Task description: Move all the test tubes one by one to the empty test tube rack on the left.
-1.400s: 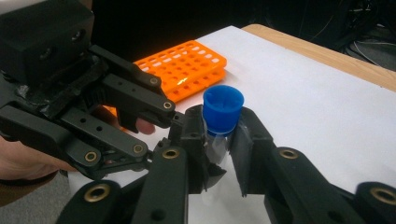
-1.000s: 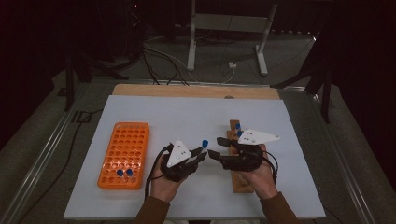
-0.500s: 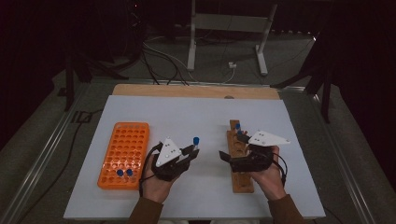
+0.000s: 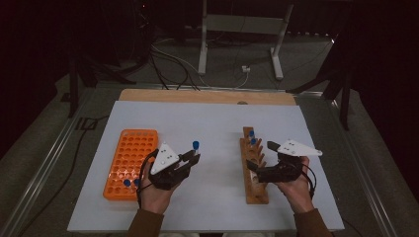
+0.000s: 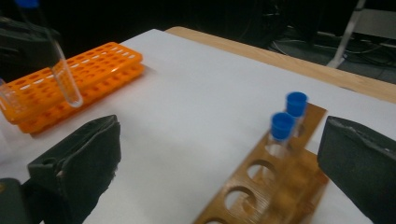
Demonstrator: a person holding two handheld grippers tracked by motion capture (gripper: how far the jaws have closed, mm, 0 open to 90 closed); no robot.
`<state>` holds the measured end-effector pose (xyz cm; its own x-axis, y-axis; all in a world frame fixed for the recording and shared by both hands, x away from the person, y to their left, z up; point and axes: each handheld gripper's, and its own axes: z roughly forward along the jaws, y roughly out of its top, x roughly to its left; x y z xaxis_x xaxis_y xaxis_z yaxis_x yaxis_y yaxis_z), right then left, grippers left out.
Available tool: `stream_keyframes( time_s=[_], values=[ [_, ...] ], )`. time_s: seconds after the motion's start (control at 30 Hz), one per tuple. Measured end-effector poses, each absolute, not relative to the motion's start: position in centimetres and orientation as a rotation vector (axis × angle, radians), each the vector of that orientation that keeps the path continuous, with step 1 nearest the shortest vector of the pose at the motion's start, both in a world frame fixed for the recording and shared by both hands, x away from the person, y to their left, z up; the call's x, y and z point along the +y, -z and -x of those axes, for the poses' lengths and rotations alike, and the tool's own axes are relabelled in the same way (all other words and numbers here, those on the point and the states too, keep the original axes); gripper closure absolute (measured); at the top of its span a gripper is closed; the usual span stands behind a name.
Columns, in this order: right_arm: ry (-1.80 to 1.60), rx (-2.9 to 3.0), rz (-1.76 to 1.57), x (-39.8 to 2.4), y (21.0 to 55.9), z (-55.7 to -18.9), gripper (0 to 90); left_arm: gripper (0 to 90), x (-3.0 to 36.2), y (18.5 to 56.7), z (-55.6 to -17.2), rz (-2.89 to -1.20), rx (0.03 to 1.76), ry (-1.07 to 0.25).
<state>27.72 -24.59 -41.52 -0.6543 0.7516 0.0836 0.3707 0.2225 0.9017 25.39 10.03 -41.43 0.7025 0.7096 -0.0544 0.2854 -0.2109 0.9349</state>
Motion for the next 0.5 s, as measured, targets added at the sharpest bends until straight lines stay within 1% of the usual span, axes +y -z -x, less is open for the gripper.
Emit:
stream_keyframes(
  time_s=[0.5],
  values=[
    [-1.429,2.058,-1.138,-27.9,42.7,-27.4,0.0,78.1,13.4,40.5,-24.8,-1.751,0.826,-0.511]
  ],
)
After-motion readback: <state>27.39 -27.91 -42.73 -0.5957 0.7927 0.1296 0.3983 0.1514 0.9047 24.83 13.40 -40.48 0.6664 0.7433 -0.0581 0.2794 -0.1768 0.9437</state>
